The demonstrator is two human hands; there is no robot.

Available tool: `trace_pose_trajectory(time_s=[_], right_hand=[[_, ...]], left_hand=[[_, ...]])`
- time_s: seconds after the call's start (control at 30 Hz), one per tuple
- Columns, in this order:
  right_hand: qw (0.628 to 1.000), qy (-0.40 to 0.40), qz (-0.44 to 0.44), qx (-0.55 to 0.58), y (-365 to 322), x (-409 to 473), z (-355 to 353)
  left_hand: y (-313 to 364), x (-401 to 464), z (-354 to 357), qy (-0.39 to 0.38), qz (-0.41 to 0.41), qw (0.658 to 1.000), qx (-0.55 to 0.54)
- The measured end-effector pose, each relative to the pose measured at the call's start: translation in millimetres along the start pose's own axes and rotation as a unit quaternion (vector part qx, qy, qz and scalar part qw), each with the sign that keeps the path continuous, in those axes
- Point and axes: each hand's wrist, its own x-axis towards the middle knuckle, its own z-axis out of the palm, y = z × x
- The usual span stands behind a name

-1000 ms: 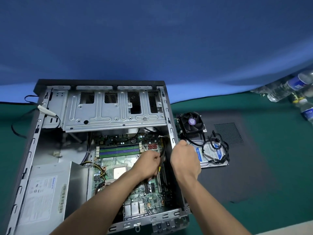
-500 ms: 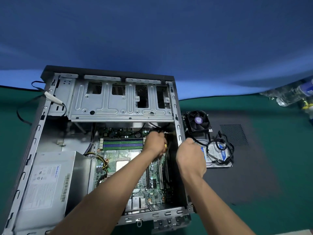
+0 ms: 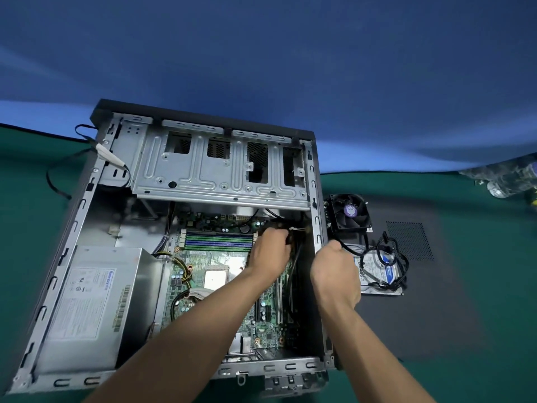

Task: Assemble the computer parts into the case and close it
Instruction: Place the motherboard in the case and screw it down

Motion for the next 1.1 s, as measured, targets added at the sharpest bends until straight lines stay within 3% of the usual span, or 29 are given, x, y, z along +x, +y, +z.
trace_pose_trajectory(time_s=[0.73, 1.1], right_hand=[[0.999, 0.014, -0.021, -0.032, 3, 1, 2], [0.999, 0.001, -0.015, -0.037, 4, 1, 2]], left_hand=[[-3, 10, 4, 0.035, -0.079, 0.979, -0.185], [-1, 11, 0, 0.002, -0.126, 0.95, -0.284]])
